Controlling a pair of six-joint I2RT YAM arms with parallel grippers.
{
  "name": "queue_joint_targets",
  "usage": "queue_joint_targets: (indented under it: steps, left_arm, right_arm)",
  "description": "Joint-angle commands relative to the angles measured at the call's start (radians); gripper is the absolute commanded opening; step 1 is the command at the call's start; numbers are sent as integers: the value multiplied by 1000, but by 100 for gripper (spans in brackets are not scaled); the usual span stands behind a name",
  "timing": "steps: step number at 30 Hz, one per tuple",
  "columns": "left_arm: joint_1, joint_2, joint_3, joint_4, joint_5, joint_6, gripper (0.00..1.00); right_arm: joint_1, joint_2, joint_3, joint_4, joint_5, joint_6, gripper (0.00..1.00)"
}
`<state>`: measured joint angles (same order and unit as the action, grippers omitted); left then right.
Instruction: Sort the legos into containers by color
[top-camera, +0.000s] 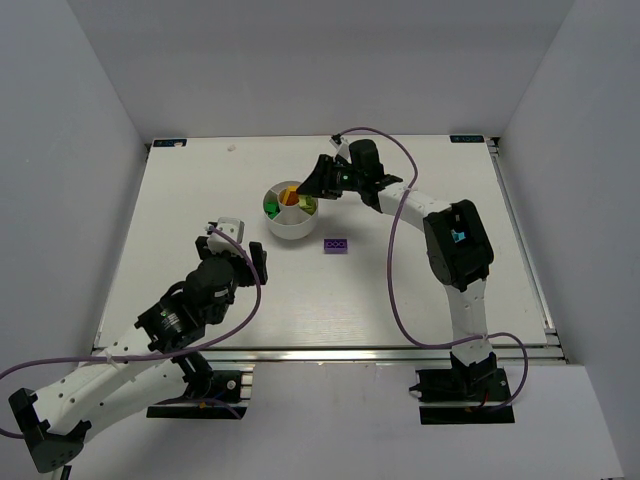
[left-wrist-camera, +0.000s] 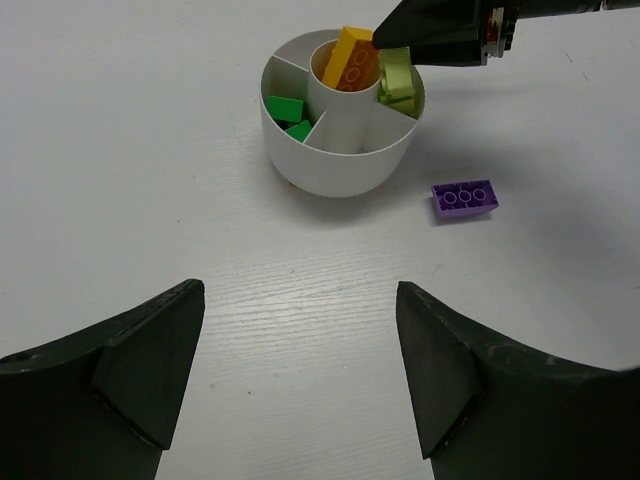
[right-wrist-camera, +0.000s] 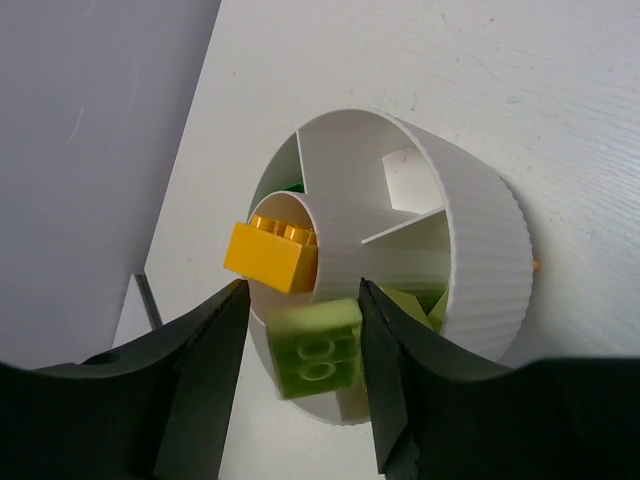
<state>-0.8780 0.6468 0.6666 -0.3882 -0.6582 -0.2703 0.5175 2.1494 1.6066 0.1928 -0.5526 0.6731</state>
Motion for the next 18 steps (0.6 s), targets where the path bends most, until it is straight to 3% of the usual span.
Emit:
queue_joint_targets:
  steps: [1, 4, 18]
  left_arm:
    - [5, -12, 4, 8, 2, 3, 87]
    - [5, -13, 1, 11, 8, 2, 87]
    - [5, -16, -2, 17, 31, 0, 87]
  right_arm:
    - [1, -17, 21, 43, -3, -30, 54]
    - [-1, -22, 15, 42, -3, -35, 62]
    - [-27, -52, 62, 20, 8, -79, 64]
